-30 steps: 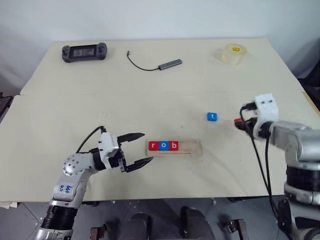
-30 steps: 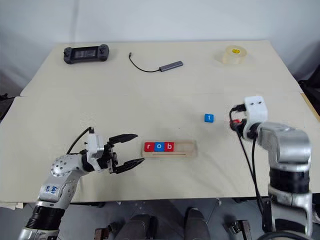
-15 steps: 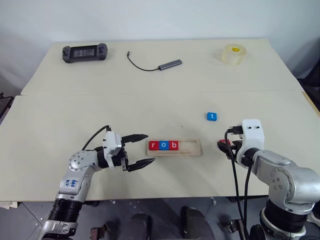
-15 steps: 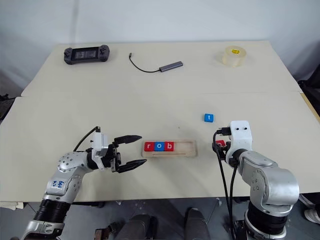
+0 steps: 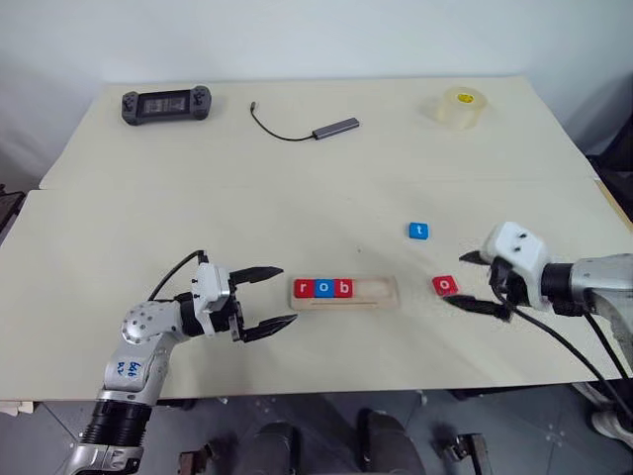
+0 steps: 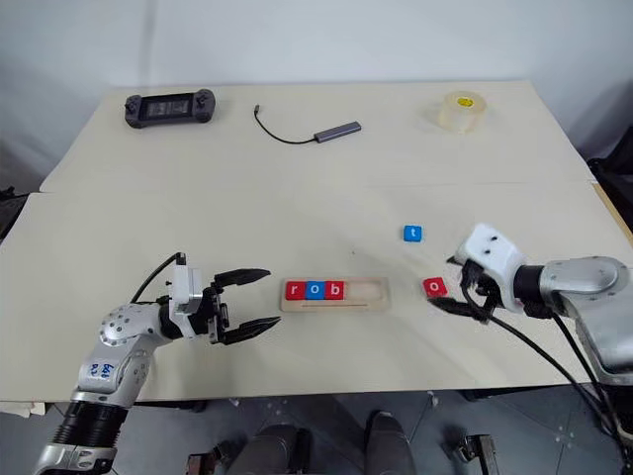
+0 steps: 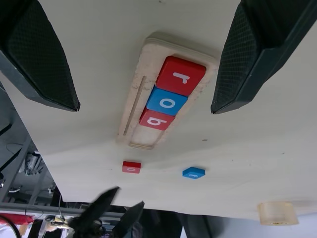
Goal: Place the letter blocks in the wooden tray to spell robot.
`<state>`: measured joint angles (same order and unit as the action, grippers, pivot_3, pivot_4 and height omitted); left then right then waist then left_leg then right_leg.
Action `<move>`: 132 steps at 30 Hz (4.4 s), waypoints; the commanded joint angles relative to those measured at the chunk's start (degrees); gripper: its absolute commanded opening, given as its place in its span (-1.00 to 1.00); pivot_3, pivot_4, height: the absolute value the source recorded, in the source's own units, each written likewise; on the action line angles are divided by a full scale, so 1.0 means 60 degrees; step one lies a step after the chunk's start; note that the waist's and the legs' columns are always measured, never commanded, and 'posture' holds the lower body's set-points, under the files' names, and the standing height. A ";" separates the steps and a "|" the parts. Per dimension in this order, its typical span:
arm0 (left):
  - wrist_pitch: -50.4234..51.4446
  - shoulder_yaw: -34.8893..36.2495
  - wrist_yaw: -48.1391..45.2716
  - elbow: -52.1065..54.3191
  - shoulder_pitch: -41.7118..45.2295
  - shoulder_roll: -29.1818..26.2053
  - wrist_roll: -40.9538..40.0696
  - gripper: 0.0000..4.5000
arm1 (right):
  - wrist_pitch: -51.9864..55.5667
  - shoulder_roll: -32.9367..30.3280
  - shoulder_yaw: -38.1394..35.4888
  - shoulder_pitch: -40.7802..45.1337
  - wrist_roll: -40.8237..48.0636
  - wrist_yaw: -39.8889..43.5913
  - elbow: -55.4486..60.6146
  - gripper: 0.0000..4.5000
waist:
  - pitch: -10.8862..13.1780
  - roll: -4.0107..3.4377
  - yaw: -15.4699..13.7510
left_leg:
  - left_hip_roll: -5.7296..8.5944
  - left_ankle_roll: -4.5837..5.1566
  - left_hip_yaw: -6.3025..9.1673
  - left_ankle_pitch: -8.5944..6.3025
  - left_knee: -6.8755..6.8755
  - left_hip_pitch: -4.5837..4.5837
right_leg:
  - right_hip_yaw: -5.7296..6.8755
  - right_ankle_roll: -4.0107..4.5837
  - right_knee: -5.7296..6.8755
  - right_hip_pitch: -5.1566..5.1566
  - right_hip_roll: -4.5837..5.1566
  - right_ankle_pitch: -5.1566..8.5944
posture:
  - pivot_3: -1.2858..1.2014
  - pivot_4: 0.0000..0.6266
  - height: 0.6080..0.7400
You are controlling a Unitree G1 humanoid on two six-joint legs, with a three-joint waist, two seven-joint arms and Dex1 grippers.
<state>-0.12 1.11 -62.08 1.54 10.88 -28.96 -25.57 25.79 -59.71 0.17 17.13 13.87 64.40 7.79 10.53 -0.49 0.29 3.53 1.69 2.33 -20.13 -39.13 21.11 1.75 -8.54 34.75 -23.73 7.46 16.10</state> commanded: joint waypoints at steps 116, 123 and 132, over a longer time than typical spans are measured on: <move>0.0218 0.0566 0.0140 -0.0021 0.0282 -0.0286 -0.0106 1.00 | -0.3298 0.3714 -0.3972 -0.4130 0.0951 -0.2005 0.0055 0.98 | -0.0002 -0.0004 -0.0193 | -0.0014 -0.0024 0.0038 0.0004 -0.0012 -0.0017 | 0.0035 0.0010 0.0011 0.0023 -0.0003 0.0002 | 0.03 -0.52 1.00; 0.0103 0.0505 0.0336 0.0080 0.0211 -0.0089 -0.0026 1.00 | -0.0987 0.4063 -0.2898 -0.1865 0.1178 -0.3509 0.0026 0.98 | -0.0003 -0.0007 -0.0069 | -0.0017 -0.0034 0.0044 0.0010 -0.0013 -0.0021 | 0.0029 0.0015 0.0011 0.0019 0.0002 0.0004 | 0.03 -0.52 1.00; -0.0001 0.0494 0.0826 0.0530 -0.0265 0.0146 0.0039 1.00 | 0.1919 0.5461 -0.1156 0.1738 -0.0281 -0.6815 -0.1930 0.98 | -0.0003 -0.0008 -0.0031 | -0.0014 -0.0036 0.0053 0.0012 -0.0012 0.0001 | 0.0037 0.0021 0.0025 0.0000 0.0005 0.0007 | 0.03 -0.52 1.00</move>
<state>0.64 3.45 -57.74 1.99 9.80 -27.99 -25.37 36.40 -27.87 -7.14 26.58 13.06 26.85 -3.13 10.51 -0.54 0.10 3.45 1.47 2.65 -20.06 -39.20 21.13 1.98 -8.42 34.91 -23.75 7.49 16.14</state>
